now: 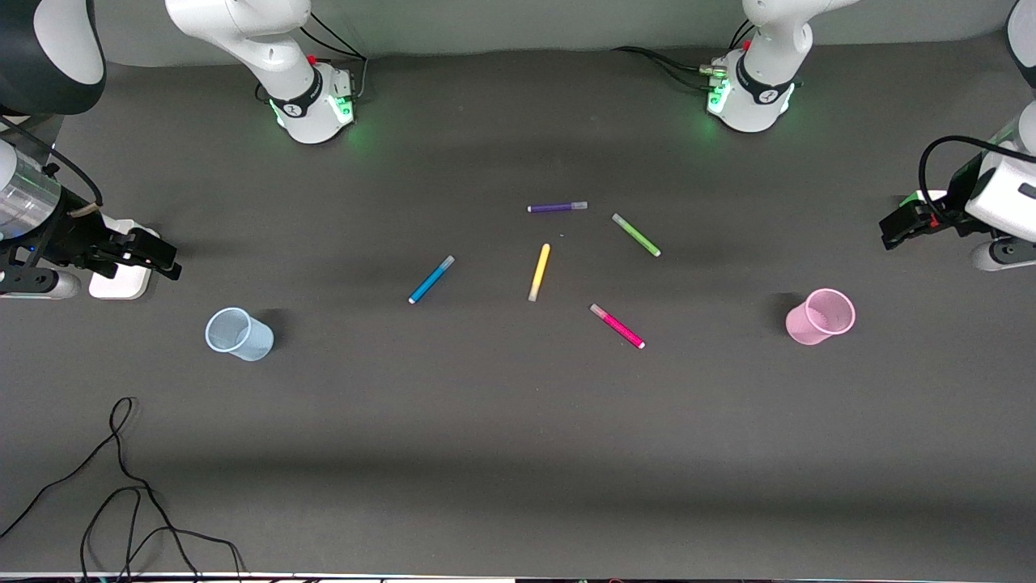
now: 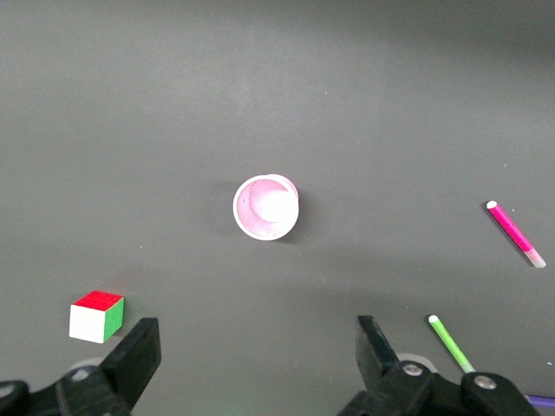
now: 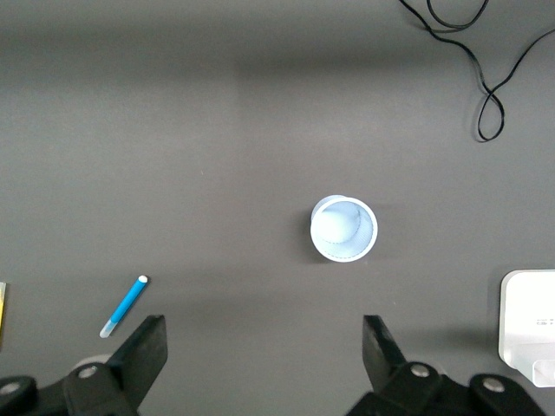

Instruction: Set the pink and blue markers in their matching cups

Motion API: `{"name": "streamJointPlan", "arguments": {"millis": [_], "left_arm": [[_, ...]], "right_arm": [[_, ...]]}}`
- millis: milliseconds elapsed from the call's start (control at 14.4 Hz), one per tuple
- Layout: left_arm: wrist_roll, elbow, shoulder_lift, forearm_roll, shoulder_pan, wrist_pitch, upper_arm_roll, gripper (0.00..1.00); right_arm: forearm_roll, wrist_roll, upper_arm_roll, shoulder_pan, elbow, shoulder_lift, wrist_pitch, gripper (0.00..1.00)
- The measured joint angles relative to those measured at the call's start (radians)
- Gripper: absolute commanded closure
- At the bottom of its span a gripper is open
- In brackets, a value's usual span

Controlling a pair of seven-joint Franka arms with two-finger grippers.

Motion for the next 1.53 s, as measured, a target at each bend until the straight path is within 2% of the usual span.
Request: {"name": "streamJointPlan", "arguments": {"millis": [348,626,904,1183,1252,1530], "left_arm": [[0.016,-0.003,-0.002,0.0,0.001,0.001,0.003,0.0],[0.003,-0.002,0.039,-0.021,-0.011,0.015,-0.003,0.0],[-0.199,0.019,0.187,-0.058,-0.101,0.083,-0.012,0.0],[-0.433,0.076,0.37,-0.059,-0.226,0.212,-0.016,0.0],[-0.493,0.085,0.412,-0.058,-0.258,0.253,-0.017,0.0],[-0.723,0.095,0.544,-0.057,-0.378,0.38,-0.018,0.0]], "right_arm": [[0.001,0.0,0.003,0.005,-0.002,0.009,-0.009,0.0],[0.044,0.091,0.015,0.094,-0.012,0.072,-0.009,0.0],[0.187,0.206,0.017,0.133,-0.028,0.203,-0.007,0.0],[0.252,0.377,0.018,0.202,-0.033,0.331,0.01,0.0],[0.294,0.403,0.018,0.216,-0.042,0.362,0.02,0.0],[0.47,0.418,0.018,0.227,-0.146,0.485,0.181,0.0]]}}
